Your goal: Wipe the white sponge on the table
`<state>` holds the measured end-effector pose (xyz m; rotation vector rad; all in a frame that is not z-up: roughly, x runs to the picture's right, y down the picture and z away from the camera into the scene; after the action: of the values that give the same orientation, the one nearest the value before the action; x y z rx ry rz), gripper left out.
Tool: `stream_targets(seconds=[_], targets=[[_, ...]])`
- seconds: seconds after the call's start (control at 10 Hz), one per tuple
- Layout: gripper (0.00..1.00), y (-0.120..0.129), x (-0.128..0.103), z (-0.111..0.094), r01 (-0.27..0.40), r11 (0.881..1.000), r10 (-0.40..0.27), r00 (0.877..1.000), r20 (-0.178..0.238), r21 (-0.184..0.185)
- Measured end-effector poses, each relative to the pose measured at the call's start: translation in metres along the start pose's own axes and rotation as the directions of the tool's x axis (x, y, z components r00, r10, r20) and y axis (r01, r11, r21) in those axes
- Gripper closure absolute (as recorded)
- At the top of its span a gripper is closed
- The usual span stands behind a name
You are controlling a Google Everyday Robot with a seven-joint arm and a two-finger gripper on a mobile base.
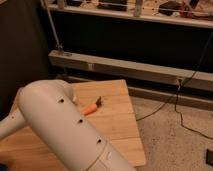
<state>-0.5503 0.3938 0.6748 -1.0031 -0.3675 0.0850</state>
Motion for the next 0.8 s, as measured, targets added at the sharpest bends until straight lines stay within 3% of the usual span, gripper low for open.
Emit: stream_targets(seconds=[0.5,0.8], targets=[[0.63,0.006,0.041,0.000,-0.088,0.996,0.088,0.996,-0.023,-0.006],[0.63,-0.002,0.081,-0.017,-0.157,0.987,0.158,0.987,-0.040,0.034]])
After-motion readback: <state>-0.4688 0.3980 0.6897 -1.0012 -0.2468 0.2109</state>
